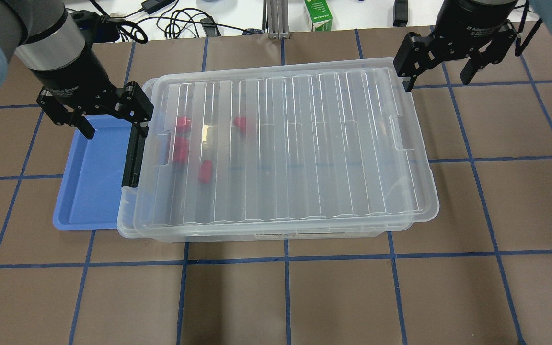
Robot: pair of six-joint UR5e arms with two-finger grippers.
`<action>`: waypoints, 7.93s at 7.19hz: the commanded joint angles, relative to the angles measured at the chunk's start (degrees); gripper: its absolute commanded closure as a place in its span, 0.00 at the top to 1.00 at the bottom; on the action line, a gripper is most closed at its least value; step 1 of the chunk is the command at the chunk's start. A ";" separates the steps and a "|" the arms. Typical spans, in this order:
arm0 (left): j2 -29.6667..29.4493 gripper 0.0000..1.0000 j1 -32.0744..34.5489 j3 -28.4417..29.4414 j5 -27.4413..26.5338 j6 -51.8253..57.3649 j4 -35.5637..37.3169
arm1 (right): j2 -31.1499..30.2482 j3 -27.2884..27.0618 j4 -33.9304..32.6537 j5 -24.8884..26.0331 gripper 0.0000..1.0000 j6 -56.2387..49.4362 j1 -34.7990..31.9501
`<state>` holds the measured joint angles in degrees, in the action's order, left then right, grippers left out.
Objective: Place red block in blue tray from box
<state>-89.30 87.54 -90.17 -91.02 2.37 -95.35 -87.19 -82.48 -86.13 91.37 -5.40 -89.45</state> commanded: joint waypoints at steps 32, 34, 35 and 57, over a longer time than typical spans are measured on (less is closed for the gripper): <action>-1.22 1.00 0.18 0.26 0.76 -0.35 1.22 | 5.45 -18.77 -26.98 0.65 1.00 -20.96 24.66; -1.93 1.00 0.09 0.88 0.85 -0.27 0.70 | 5.36 -17.90 -26.29 0.22 1.00 -22.19 26.59; -2.97 1.00 0.09 0.18 0.67 -0.09 1.65 | 5.36 -17.89 -26.28 0.12 1.00 -22.11 26.60; -24.78 0.75 5.01 -14.51 2.25 14.24 35.76 | -1.76 -4.62 -4.48 -0.84 1.00 7.42 0.68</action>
<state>-113.42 92.48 -104.65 -88.85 16.66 -60.03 -88.95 -87.08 -90.60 90.53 2.03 -88.78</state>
